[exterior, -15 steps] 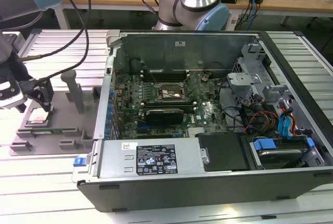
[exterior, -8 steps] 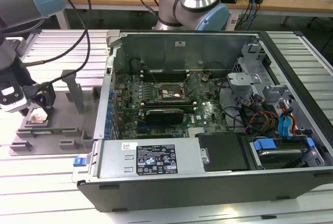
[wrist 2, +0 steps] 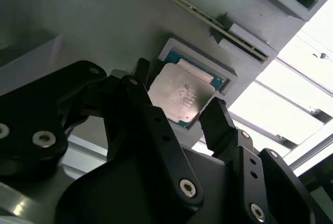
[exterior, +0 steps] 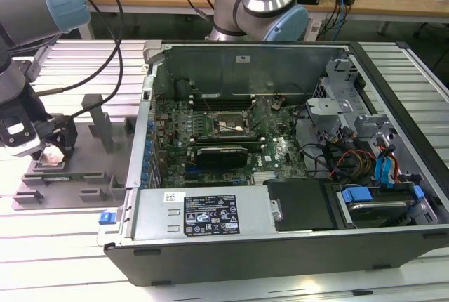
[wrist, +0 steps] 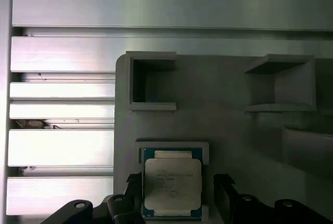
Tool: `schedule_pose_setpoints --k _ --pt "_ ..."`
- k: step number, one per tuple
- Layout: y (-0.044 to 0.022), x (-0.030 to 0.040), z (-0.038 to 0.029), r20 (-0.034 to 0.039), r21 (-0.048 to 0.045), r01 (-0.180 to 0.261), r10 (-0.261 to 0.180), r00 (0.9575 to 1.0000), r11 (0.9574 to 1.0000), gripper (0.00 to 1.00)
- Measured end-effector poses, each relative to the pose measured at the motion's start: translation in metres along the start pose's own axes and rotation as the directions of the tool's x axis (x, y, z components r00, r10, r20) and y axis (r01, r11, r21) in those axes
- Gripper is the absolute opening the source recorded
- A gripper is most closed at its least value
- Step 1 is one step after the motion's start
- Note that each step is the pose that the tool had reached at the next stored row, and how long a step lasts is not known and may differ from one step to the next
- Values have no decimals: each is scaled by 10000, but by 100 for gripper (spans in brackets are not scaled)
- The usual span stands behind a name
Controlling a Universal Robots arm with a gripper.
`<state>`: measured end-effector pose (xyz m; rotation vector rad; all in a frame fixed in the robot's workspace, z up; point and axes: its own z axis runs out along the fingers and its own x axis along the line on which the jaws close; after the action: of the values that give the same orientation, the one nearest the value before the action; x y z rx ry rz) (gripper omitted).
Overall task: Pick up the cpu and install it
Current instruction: 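Pick up the cpu and move it towards the insertion slot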
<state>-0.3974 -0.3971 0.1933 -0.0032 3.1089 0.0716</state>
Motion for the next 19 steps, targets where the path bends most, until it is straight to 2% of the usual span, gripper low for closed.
schedule_pose_setpoints --k 7,11,19 --pt "18 29 30 3 -7 0 0 10000 10000 66" --pt "28 47 68 1 -34 0 0 10000 10000 66" --pt "33 55 94 3 -36 0 0 10000 10000 66"
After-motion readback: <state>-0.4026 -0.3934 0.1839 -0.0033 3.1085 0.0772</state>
